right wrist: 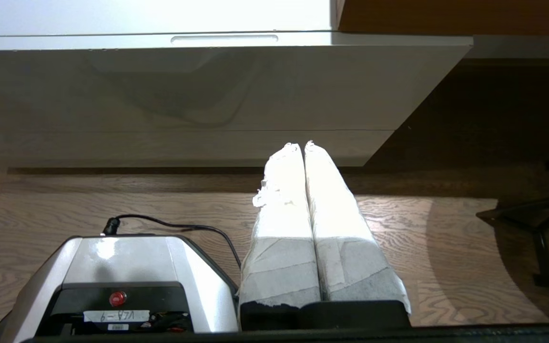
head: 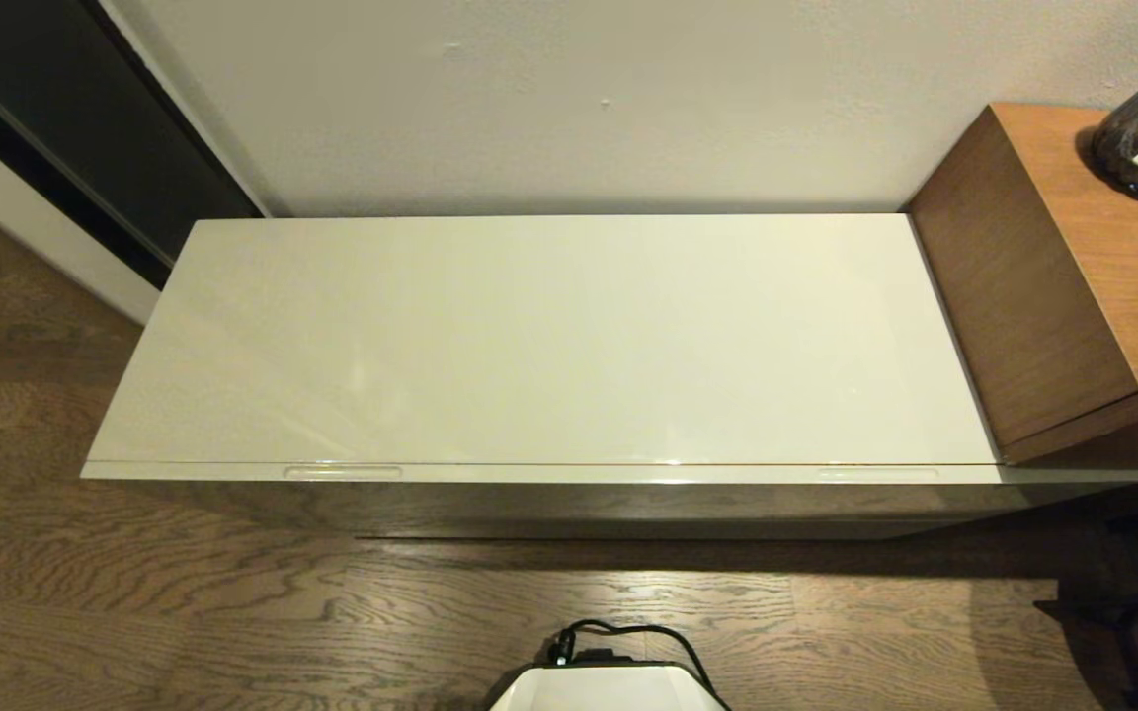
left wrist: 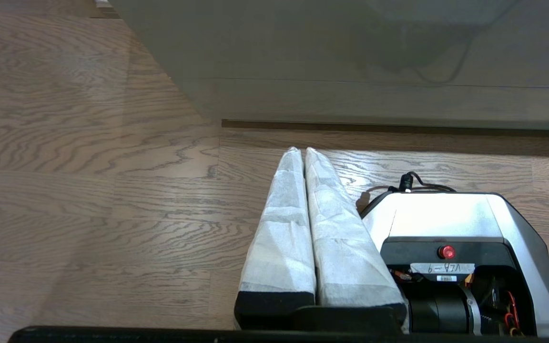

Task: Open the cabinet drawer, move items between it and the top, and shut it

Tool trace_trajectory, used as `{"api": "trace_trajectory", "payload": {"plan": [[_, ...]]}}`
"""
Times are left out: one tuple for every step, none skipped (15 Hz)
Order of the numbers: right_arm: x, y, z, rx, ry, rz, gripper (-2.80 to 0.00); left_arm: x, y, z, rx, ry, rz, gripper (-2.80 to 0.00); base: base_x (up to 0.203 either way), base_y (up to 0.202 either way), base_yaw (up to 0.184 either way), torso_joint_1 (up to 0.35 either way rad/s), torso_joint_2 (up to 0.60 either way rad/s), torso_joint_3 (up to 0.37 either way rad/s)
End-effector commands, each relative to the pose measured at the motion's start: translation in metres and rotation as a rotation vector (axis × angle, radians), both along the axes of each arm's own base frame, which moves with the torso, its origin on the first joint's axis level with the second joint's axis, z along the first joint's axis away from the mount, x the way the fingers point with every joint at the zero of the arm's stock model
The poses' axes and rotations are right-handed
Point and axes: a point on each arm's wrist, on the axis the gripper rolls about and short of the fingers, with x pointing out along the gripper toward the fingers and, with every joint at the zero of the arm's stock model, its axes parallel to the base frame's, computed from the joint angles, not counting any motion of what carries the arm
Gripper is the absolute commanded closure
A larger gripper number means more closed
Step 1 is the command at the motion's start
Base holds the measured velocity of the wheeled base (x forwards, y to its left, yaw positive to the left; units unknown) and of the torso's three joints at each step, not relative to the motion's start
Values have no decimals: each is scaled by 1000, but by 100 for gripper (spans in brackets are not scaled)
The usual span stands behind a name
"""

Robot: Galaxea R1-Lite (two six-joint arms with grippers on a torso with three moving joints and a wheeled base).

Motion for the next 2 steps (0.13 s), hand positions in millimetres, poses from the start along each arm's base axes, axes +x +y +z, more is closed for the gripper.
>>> {"api": "trace_trajectory", "payload": {"plan": [[0, 0, 0, 0, 2, 0, 0, 0, 0, 0, 0, 3, 1, 0, 0, 0, 0, 0, 0, 0], [0, 0, 0, 0, 3, 0, 0, 0, 0, 0, 0, 2, 1, 0, 0, 0, 0, 0, 0, 0]]}}
